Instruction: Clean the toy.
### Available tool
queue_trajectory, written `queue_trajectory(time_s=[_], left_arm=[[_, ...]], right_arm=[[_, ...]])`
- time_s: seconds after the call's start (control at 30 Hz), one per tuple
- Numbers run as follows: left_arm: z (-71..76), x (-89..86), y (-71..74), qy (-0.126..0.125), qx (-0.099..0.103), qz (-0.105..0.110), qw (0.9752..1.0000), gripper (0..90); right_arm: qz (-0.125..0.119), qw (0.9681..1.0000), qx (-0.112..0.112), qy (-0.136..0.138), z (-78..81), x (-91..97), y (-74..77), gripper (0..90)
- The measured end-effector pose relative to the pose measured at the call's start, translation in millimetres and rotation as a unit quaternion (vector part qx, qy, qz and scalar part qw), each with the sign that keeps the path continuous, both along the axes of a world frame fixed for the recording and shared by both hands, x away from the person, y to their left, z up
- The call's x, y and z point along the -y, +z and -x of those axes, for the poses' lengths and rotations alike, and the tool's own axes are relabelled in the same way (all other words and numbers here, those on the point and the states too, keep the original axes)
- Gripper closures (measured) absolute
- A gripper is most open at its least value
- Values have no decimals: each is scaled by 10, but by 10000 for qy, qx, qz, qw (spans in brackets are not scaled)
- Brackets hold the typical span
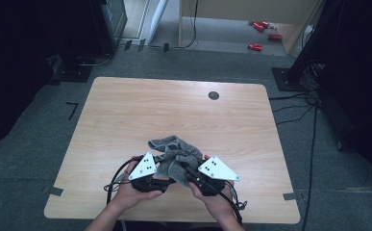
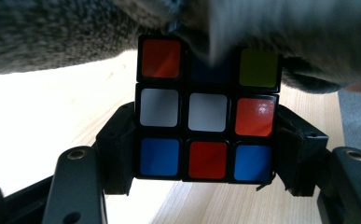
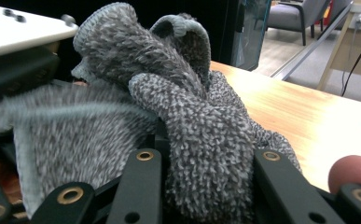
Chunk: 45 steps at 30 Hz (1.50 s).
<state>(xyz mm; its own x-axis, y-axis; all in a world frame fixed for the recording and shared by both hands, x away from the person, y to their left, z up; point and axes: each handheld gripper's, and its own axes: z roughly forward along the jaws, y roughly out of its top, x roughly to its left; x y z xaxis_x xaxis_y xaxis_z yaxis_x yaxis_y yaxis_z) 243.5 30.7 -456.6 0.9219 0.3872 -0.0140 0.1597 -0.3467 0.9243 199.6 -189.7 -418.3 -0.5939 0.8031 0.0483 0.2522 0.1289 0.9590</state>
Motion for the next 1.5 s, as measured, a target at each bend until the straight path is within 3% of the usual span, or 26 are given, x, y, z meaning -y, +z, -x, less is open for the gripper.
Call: queue_trajectory(time_s=[0.23, 0.37, 0.53, 0.7, 1.07, 1.17, 1.37, 1.5], left_arm=[[-6, -37, 22, 22, 59, 59, 10000, 345], [-16, -53, 28, -6, 32, 142, 9999, 345], [-7, -5, -13, 1, 33, -40, 10000, 345], [25, 12, 12, -35, 91, -35, 9999, 345], [-18, -72, 56, 1, 11, 173, 9999, 345], [-22, -63, 43, -62, -25, 149, 9999, 346], [10, 21, -7, -163, -32, -54, 9998, 345], [27, 20, 17, -178, 23, -64, 9998, 346]], right_arm=[[118, 9991, -248, -311, -131, 126, -149, 733], [74, 9984, -367, -421, -159, 174, -142, 732], [-96, 9994, -167, -279, -65, 141, 17, 730], [71, 10000, -20, -41, 3, 12, 35, 728], [79, 9979, -453, -463, -186, 206, -172, 728], [48, 9981, -371, -489, -165, 211, -126, 727], [-57, 9995, -159, -267, -49, 119, 12, 726], [165, 9997, -7, -164, -8, 24, -1, 726]])
